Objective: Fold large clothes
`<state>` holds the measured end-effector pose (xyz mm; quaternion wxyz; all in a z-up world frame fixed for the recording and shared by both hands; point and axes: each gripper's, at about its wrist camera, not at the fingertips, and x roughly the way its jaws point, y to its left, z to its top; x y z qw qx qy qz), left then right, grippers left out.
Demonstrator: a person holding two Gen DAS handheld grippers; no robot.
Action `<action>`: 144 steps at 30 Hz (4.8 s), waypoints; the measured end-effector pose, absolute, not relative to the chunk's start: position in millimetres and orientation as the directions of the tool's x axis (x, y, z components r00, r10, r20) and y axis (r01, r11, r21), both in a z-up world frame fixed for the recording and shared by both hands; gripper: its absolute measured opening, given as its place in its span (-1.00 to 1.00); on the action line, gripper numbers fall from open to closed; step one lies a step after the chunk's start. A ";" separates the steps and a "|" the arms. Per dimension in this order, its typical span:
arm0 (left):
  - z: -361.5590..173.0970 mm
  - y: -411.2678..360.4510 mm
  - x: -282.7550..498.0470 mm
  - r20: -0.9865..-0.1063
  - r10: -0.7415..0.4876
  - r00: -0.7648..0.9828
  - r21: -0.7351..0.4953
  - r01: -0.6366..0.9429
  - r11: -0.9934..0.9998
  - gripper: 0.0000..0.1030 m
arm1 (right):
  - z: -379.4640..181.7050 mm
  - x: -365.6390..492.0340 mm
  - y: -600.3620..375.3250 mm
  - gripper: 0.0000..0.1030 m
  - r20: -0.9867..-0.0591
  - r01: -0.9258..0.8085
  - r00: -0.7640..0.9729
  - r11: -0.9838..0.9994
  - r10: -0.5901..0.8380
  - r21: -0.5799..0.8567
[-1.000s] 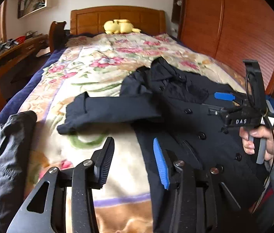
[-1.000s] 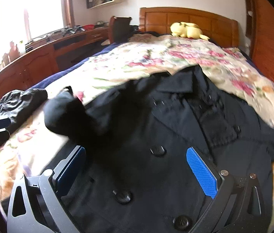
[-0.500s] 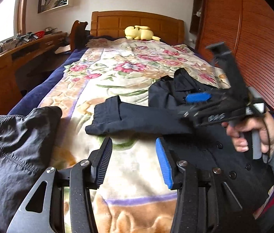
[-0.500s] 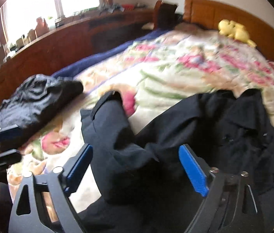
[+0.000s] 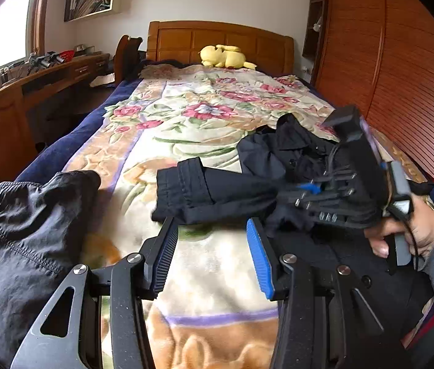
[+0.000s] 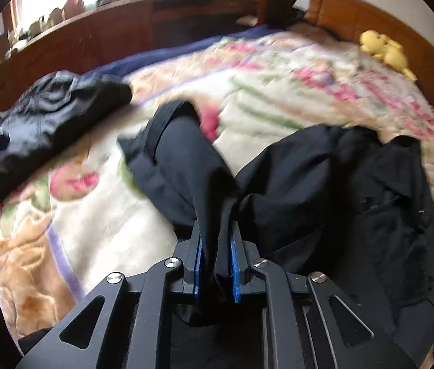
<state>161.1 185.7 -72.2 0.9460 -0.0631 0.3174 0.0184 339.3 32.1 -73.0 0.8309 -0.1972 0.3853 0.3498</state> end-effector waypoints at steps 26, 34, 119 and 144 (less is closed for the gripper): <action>-69.5 135.1 187.4 -0.602 -0.071 0.796 -0.107 0.007 0.994 -0.08 | -49.2 358.3 -107.1 0.13 -0.659 -0.408 0.714 0.905 0.236 -0.119; -70.7 140.0 185.3 -0.607 -0.058 0.792 -0.103 -0.006 0.995 -0.08 | -56.9 333.8 -55.4 0.12 -0.676 -0.582 0.627 0.810 0.387 -0.077; -80.8 47.3 197.9 -0.617 -0.212 0.758 -0.083 0.205 0.975 -0.08 | -32.9 133.0 -206.7 0.13 -0.600 -0.267 0.768 0.963 0.223 0.016; -81.2 39.7 196.3 -0.621 -0.215 0.754 -0.071 0.220 0.973 -0.07 | -62.3 178.6 -224.9 -0.86 -0.689 -0.201 0.714 0.979 0.121 -0.036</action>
